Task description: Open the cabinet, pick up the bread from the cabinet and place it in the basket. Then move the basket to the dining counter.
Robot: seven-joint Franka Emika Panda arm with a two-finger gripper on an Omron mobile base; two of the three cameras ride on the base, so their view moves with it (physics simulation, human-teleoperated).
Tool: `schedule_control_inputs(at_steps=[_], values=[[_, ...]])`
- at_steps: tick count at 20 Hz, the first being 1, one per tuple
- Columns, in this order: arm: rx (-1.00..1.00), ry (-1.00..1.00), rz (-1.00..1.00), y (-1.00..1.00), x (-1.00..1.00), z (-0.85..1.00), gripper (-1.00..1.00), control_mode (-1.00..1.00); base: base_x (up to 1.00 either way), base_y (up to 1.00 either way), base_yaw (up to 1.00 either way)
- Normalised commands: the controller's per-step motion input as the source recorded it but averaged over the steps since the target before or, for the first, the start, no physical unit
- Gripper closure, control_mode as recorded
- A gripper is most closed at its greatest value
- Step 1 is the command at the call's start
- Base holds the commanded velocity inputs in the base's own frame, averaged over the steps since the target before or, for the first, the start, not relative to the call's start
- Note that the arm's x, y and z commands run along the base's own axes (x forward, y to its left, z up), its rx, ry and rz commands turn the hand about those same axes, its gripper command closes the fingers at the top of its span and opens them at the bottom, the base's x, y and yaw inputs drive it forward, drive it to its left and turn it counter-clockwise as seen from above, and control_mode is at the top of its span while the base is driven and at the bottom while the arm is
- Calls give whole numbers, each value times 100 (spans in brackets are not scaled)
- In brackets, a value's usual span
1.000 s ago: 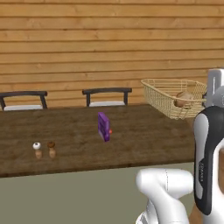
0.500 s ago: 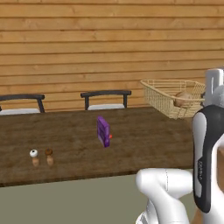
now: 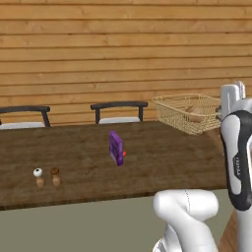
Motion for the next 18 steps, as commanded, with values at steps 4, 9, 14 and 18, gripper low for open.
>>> schedule_control_inputs(at_steps=[4,9,14,18], values=[[0,-1,42,-40,58,-52,100,-100,0,0,0],[-2,2,21,-14,67,-58,100,-100,0,0,0],[-2,2,15,-2,70,-64,100,-100,0,0,0],[0,0,15,-15,62,-43,100,-100,0,0,0]])
